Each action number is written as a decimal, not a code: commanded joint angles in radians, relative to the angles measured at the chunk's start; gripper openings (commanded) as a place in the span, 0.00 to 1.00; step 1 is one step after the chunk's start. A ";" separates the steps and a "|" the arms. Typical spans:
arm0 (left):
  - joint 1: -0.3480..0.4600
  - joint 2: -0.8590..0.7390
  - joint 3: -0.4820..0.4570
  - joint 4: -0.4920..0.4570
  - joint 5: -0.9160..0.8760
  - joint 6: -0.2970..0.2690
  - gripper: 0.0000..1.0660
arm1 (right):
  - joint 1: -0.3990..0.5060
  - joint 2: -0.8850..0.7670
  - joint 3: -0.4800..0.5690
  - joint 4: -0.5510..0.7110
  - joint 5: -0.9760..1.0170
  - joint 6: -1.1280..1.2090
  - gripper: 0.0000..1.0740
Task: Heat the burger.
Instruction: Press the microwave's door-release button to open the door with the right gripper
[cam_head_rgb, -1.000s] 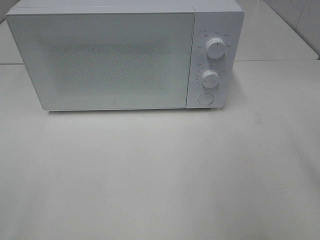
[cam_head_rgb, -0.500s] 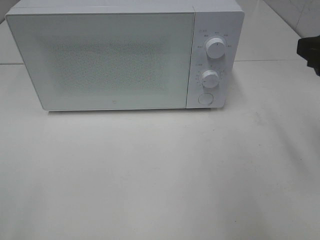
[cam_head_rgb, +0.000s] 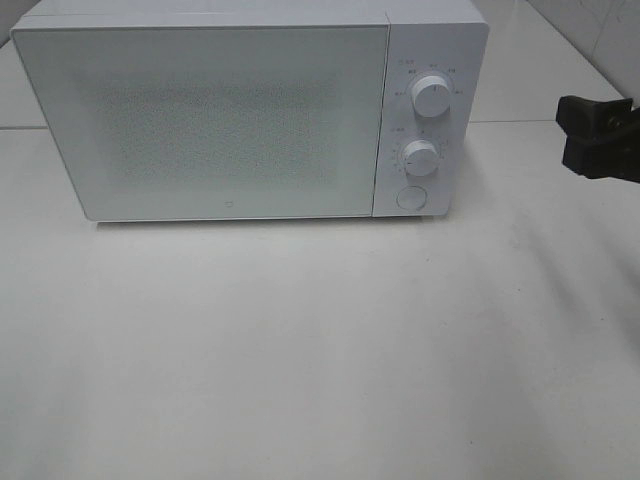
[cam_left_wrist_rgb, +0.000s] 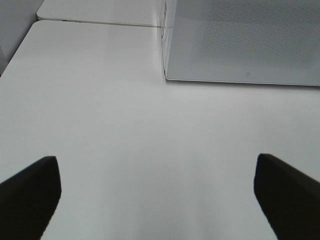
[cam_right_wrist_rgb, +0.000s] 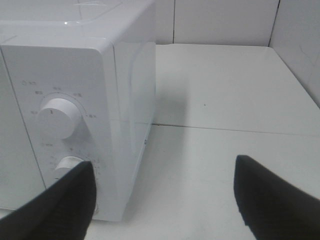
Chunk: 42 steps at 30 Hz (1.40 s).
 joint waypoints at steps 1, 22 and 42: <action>0.004 -0.014 -0.001 0.000 -0.003 -0.002 0.92 | -0.006 0.036 0.020 0.052 -0.099 -0.056 0.71; 0.004 -0.014 -0.001 0.000 -0.003 -0.002 0.92 | 0.329 0.314 0.084 0.451 -0.377 -0.196 0.71; 0.004 -0.014 -0.001 0.000 -0.003 -0.002 0.92 | 0.704 0.440 0.042 0.802 -0.466 -0.195 0.70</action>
